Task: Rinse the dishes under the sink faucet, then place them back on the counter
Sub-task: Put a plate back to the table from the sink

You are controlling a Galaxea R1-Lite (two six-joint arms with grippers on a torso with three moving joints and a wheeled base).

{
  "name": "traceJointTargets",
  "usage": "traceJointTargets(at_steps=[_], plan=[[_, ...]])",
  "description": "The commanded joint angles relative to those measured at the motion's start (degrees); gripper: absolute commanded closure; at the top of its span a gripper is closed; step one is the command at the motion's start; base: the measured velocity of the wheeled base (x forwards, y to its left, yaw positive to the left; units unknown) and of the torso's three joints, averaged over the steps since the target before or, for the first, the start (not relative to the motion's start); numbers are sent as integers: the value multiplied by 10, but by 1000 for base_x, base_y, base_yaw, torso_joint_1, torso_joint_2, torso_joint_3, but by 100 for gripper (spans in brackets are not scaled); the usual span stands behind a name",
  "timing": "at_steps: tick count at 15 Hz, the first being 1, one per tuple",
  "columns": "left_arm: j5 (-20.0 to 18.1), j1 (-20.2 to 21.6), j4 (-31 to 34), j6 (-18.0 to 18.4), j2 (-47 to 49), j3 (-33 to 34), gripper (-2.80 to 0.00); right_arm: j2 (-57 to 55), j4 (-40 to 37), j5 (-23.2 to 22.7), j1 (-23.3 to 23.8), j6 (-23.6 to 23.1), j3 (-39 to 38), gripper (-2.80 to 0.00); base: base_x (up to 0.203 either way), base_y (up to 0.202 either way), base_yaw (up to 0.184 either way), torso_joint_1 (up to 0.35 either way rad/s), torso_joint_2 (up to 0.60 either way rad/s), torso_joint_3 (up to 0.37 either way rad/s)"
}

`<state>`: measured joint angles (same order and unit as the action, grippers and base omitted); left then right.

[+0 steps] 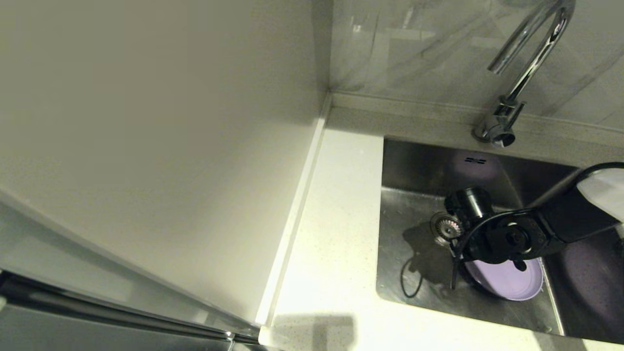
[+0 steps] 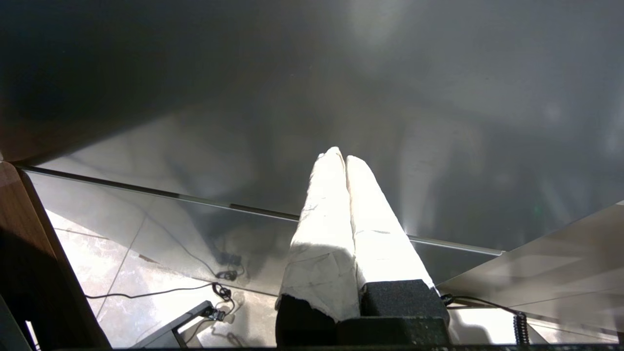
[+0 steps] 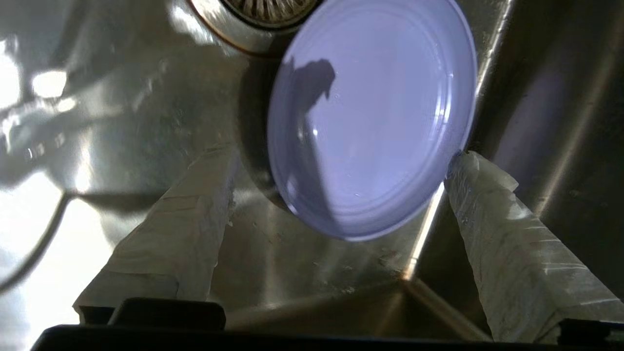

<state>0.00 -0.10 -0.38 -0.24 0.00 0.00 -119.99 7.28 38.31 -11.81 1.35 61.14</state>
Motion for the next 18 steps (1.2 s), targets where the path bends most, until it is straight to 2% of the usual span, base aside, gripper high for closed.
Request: traceJointTargets(at_steps=[1,4,9,11,18], plan=[[0,0,-1,0,0,2,0,-39,0,16,-5,13,19,-280,0,0,0,0,0,0],[0,0,0,0,0,2,0,-70,-1,20,-18,44,45,-280,0,0,0,0,0,0],[0,0,-1,0,0,2,0,-137,-1,24,-18,50,116,-280,0,0,0,0,0,0],[0,0,0,0,0,2,0,-154,-1,46,-18,50,138,-280,0,0,0,0,0,0],[0,0,0,0,0,2,0,-157,-2,73,5,49,151,-280,0,0,0,0,0,0]])
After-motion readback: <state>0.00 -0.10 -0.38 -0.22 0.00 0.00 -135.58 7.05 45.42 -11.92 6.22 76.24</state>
